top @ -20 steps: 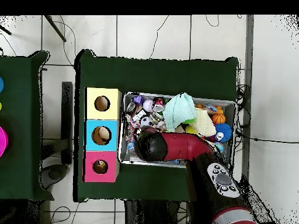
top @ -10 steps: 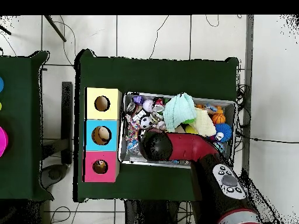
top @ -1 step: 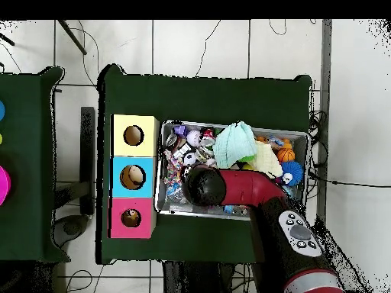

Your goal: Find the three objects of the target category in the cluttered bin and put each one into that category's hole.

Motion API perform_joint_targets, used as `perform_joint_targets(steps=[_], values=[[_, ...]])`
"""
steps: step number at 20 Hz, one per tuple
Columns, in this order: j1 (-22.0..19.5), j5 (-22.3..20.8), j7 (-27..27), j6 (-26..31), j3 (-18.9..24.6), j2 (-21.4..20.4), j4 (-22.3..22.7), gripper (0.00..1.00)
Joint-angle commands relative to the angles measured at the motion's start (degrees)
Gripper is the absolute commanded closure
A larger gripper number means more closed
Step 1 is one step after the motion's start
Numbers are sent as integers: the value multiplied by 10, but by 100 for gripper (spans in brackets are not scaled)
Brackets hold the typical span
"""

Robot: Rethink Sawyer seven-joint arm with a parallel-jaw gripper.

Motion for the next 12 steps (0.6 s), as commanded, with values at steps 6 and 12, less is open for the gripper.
perform_joint_targets(steps=[6,12], values=[[-10,-19,-94,161,72,89,-189,0],[-24,-35,-125,180,88,115,-227,0]])
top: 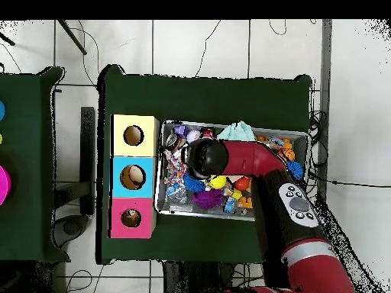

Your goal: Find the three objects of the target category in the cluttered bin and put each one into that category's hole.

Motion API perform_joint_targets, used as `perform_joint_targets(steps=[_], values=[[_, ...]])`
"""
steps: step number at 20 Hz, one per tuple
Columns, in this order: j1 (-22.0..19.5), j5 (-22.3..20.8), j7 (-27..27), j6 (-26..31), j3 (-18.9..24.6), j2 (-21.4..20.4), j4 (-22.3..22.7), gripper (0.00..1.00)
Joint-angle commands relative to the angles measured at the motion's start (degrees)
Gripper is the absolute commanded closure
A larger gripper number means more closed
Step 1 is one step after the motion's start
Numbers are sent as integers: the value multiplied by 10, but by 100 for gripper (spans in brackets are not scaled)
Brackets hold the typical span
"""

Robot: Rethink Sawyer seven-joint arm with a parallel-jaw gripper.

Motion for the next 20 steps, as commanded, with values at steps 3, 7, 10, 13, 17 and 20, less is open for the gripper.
perform_joint_targets(steps=[3,7,10,13,17,20], values=[[-39,-40,-147,76,70,62,-112,0],[-62,-51,-163,82,83,64,-115,0],[-79,-64,-178,77,95,79,-125,0],[-97,-78,-185,69,106,86,-126,0],[-114,-93,-176,68,112,74,-102,0],[-124,-101,-145,58,104,44,-50,0]])
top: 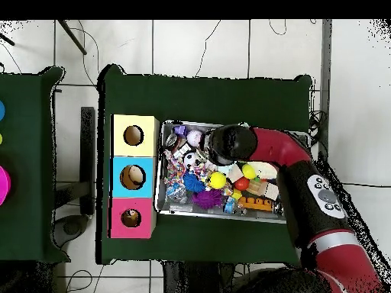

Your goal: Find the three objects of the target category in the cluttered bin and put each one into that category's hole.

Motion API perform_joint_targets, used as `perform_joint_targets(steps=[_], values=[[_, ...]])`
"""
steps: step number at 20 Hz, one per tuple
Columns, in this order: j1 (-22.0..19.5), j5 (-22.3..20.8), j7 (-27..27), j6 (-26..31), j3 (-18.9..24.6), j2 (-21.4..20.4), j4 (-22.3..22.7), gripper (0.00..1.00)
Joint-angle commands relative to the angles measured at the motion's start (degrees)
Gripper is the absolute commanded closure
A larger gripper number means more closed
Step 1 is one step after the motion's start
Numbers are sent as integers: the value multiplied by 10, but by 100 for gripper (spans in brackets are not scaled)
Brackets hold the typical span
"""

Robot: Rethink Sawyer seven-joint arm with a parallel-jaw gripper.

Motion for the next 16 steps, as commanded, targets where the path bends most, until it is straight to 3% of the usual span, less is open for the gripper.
perform_joint_targets(steps=[1,7,16], values=[[-37,-57,-132,-1,27,-18,35,0],[-51,-88,-86,-65,23,-65,124,0],[-43,-160,-4,-216,1,-19,172,0]])
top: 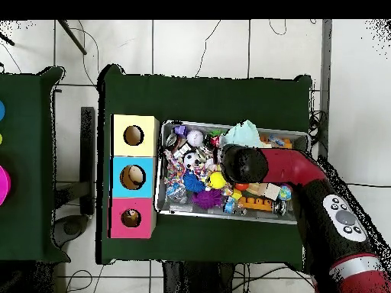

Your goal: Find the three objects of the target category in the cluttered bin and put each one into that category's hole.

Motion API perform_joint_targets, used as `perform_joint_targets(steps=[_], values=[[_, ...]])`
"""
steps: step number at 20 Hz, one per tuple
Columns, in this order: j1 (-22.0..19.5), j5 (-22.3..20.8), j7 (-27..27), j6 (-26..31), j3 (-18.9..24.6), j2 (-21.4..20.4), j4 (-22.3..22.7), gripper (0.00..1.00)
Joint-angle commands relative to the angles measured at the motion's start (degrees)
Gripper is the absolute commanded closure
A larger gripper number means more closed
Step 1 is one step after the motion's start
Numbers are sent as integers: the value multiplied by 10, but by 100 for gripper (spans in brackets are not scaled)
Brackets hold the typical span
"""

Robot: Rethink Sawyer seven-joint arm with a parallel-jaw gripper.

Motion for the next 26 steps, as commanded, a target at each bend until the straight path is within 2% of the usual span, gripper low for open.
perform_joint_targets(steps=[1,7,10,19,26], values=[[4,-76,2,-118,-4,40,77,0],[27,-90,31,-174,-25,67,74,0],[28,-88,24,-180,-23,95,58,0],[24,-92,10,-213,-20,134,40,0],[25,-93,8,-217,-22,137,36,0]])
